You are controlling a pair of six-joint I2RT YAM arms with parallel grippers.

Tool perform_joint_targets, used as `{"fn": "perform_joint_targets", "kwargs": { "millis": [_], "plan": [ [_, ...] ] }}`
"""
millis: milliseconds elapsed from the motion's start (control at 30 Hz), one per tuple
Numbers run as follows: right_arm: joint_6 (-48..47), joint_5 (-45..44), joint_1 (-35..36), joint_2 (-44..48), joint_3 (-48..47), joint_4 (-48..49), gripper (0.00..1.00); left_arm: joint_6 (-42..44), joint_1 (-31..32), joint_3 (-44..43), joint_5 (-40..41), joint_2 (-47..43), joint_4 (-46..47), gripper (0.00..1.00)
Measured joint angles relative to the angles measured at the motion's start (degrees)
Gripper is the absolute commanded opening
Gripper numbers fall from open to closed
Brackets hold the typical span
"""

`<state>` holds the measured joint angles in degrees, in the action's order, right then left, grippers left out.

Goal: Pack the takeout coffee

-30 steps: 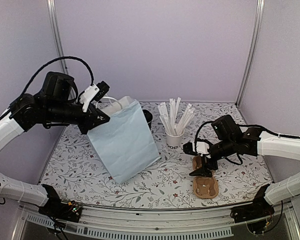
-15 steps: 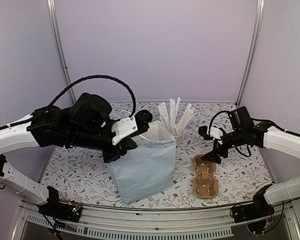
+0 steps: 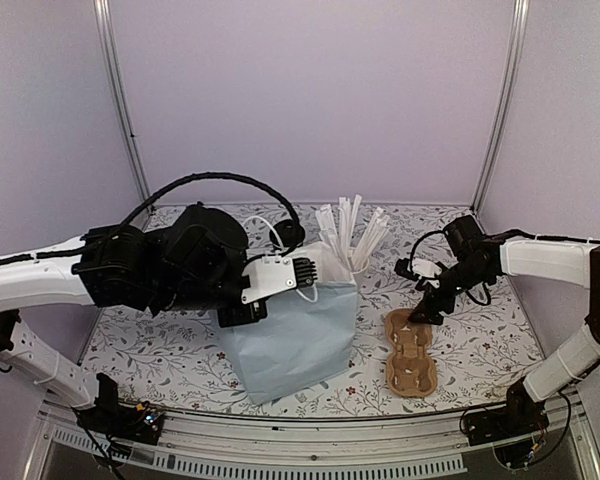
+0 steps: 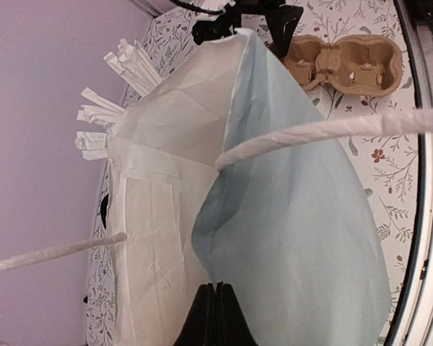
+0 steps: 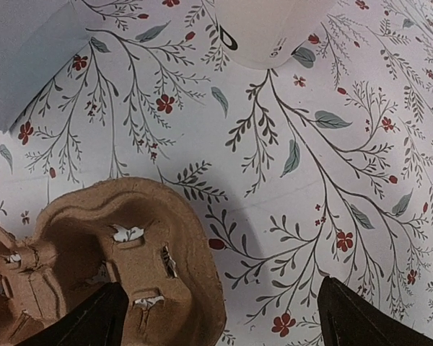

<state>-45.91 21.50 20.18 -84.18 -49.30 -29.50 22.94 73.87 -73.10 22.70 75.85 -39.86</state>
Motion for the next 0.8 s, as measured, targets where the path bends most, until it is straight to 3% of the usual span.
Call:
{"fn": "perform_joint_targets", "kwargs": {
  "millis": [167, 267, 500, 800],
  "plan": [
    [0.1, -0.3, 0.0, -3.7, -2.2, -0.3, 0.94, 3.0, 0.0, 0.4, 1.9, -1.0, 1.0, 0.34],
    [0.5, -0.5, 0.0, -5.3, -3.1, -0.5, 0.94, 3.7, 0.1, 0.6, 2.3, -1.3, 1.3, 0.47],
    [3.1, -3.7, -1.3, -7.2, -3.3, -1.3, 0.94, 0.7, 0.8, 1.0, 1.6, -3.7, 1.3, 0.55],
    [5.4, -6.8, -8.8, -7.4, -3.4, -3.5, 0.94, -6.1, 1.9, 2.6, -1.5, -15.0, 2.4, 0.67]
  ]
}}
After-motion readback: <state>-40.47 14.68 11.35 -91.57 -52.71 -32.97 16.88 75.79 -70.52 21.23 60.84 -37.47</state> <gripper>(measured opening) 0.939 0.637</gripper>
